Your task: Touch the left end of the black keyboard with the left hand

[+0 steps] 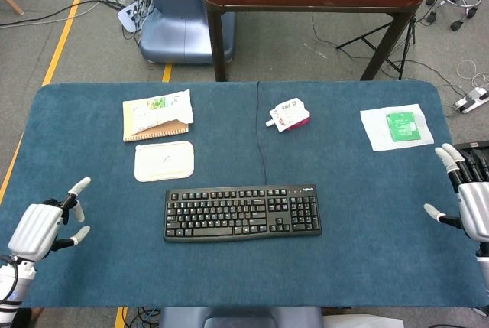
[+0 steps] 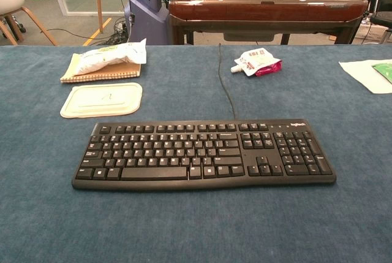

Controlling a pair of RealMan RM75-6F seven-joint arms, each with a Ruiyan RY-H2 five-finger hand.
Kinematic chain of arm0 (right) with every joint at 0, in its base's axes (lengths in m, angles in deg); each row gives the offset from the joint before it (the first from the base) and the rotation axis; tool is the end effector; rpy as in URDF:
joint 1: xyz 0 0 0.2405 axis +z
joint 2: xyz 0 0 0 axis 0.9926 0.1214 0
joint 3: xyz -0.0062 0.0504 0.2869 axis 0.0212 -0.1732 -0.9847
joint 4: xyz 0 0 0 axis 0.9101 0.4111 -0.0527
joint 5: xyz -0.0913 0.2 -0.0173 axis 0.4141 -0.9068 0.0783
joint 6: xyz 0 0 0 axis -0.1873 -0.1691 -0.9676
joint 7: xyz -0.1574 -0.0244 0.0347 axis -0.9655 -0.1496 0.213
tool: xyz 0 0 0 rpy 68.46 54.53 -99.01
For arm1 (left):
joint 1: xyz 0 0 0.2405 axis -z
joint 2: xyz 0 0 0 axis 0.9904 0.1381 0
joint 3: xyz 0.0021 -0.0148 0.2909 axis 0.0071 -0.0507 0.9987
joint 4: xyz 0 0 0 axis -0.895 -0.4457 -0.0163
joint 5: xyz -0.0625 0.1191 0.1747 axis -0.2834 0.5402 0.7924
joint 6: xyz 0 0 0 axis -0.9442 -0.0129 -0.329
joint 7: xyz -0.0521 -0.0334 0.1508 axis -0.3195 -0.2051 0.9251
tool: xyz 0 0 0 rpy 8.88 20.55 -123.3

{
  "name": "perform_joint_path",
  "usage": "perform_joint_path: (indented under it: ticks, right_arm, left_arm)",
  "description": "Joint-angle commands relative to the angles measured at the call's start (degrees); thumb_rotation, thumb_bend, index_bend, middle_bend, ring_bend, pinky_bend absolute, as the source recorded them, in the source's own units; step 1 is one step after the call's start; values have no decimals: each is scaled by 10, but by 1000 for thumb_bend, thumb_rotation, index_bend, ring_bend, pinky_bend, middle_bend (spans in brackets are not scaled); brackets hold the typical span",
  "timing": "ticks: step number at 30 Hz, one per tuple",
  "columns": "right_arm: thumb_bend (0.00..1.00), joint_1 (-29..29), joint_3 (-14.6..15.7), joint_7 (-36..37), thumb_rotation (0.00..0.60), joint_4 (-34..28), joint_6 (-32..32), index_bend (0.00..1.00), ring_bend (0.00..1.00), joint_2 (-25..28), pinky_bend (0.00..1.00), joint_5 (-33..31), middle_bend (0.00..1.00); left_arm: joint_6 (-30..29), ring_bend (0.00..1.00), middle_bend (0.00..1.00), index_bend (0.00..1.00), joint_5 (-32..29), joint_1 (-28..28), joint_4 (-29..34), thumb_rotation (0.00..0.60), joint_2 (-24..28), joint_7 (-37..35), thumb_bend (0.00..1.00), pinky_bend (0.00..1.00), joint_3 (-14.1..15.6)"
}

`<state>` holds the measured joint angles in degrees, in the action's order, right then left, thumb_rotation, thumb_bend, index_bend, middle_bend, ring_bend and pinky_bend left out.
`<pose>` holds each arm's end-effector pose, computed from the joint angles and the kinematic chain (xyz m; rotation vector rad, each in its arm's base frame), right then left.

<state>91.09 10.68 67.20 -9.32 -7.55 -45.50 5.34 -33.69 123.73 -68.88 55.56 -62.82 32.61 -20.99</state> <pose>-0.3324 -0.2378 0.2235 1.3892 -0.7941 0.9247 -0.2979 0.2443 0.1582 -1.6233 -0.9087 -1.0329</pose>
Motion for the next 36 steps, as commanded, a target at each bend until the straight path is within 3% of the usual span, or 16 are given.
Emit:
perform_joint_path:
  ticks: [1, 5, 10, 18, 36]
  right_arm:
    - [45, 1, 0, -2, 600, -2, 1, 0, 67, 0, 41, 0, 34]
    - [45, 1, 0, -7, 600, -5, 2, 0, 67, 0, 41, -1, 34]
    - [45, 1, 0, -13, 600, -9, 3, 0, 67, 3, 41, -3, 34]
    - [45, 0, 3, -17, 600, -11, 8, 0, 67, 1, 41, -8, 34]
    - [45, 3, 5, -6, 600, 1, 15, 0, 67, -7, 41, -9, 34]
  left_arm:
    - [36, 798, 803, 119, 24, 32, -2, 600, 11, -29, 321, 675, 5]
    - [88, 898, 912, 142, 44, 74, 4, 600, 24, -56, 474, 729, 9]
    - [159, 957, 968, 146, 63, 129, 16, 600, 37, -81, 595, 756, 13]
    - [283, 978, 990, 148, 29, 205, 33, 600, 20, -50, 619, 756, 10]
    - [427, 988, 1000, 143, -72, 306, 29, 600, -49, 41, 619, 756, -2]
